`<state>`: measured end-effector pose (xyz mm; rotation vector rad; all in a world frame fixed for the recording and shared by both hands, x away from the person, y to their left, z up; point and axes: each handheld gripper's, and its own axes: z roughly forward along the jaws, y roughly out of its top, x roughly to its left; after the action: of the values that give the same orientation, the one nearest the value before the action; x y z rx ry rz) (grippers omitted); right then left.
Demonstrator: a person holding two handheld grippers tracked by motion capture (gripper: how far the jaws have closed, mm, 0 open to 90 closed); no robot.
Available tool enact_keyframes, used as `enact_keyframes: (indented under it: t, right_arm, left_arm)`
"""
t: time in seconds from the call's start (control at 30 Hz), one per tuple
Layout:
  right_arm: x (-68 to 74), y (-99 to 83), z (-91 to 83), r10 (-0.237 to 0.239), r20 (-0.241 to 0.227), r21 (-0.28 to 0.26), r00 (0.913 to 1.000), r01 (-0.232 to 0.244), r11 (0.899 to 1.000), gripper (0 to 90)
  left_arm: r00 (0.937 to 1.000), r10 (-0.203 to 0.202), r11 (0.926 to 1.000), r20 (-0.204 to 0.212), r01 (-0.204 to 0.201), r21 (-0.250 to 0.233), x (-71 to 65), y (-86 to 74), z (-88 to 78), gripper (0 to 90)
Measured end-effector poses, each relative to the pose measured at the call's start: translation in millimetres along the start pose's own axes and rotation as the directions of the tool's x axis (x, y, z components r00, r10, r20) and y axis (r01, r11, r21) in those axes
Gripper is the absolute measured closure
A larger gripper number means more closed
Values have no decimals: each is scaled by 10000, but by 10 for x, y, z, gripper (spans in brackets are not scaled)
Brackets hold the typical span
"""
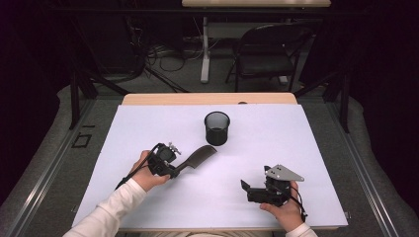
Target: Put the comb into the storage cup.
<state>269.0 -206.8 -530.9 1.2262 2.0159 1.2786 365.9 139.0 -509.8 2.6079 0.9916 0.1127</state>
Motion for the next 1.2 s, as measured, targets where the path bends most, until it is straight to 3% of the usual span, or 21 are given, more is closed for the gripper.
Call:
enact_keyframes:
  t: [0.3, 0.63, 1.0, 1.03, 1.17, 1.2]
  right_arm:
    - [0, 1, 1, -17, 7, 31, 10000, 17, 10000, 29]
    - [2, 0, 0, 7, -5, 33, 10000, -7, 10000, 29]
    - [3, -2, 8, -34, 3, 6, 10000, 34, 10000, 30]
    - [3, -3, 10, -35, 5, -13, 10000, 35, 10000, 30]
    - [4, -3, 7, -12, 2, 50, 10000, 12, 10000, 30]
    - [5, -4, 9, 11, 0, 6, 10000, -11, 10000, 30]
  left_arm:
    - [9999, -104, 9965, 78, 110, -830, -5, -19, -111, 723]
    - [9999, -99, 9862, 107, 115, -1650, -31, -48, -218, 723]
    - [9996, -208, 9621, 188, 251, -2716, -61, -75, -376, 723]
    - [9993, -295, 9555, 230, 349, -2928, -75, -72, -395, 723]
    - [9994, -243, 9487, 226, 302, -3147, -89, -65, -430, 723]
    - [9995, -226, 9422, 215, 285, -3338, -100, -60, -450, 723]
